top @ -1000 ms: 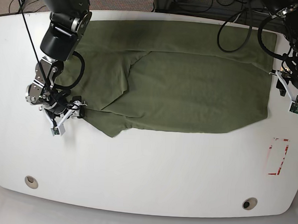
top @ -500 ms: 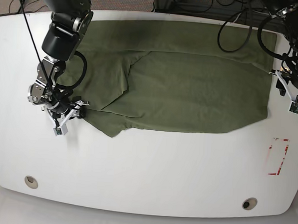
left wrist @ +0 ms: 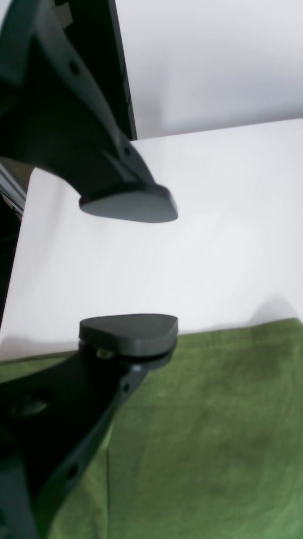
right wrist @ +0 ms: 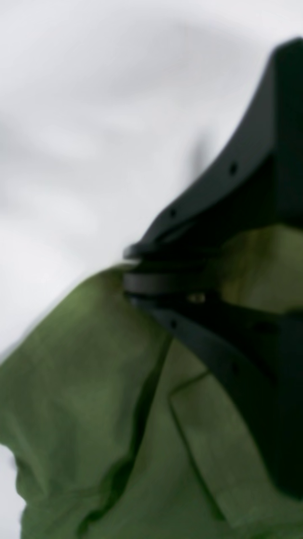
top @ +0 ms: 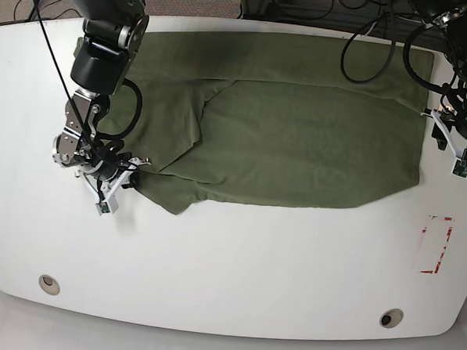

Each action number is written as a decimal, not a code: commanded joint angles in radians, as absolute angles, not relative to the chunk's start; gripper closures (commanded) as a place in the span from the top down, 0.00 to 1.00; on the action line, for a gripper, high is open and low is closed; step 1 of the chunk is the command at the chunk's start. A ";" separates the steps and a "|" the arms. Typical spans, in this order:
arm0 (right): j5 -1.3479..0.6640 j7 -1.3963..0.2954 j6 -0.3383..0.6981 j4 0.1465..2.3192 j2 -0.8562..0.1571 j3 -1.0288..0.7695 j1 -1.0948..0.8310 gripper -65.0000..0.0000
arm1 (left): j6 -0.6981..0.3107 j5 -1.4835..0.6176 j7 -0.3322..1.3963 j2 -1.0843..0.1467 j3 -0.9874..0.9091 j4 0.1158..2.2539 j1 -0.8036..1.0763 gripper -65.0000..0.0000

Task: Layout the t-shirt on the table in an organized manner, then fold the t-shirt properly
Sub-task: 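Grasp the sleeve with the right gripper and pull it outward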

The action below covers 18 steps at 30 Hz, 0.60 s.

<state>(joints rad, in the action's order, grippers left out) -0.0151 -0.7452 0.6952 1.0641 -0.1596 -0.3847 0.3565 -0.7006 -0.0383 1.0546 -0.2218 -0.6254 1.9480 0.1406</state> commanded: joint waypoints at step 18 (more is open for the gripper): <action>-0.005 -0.803 0.698 1.185 -0.186 -0.354 0.412 0.00 | -0.698 -0.039 1.041 -0.237 -0.628 1.963 0.154 0.50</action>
<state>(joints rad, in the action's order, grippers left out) -0.0036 -0.7933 0.6971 1.1248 -0.1589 -0.3534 0.3740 -0.7006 -0.0383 1.0542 -0.2214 -0.6254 1.9480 0.1612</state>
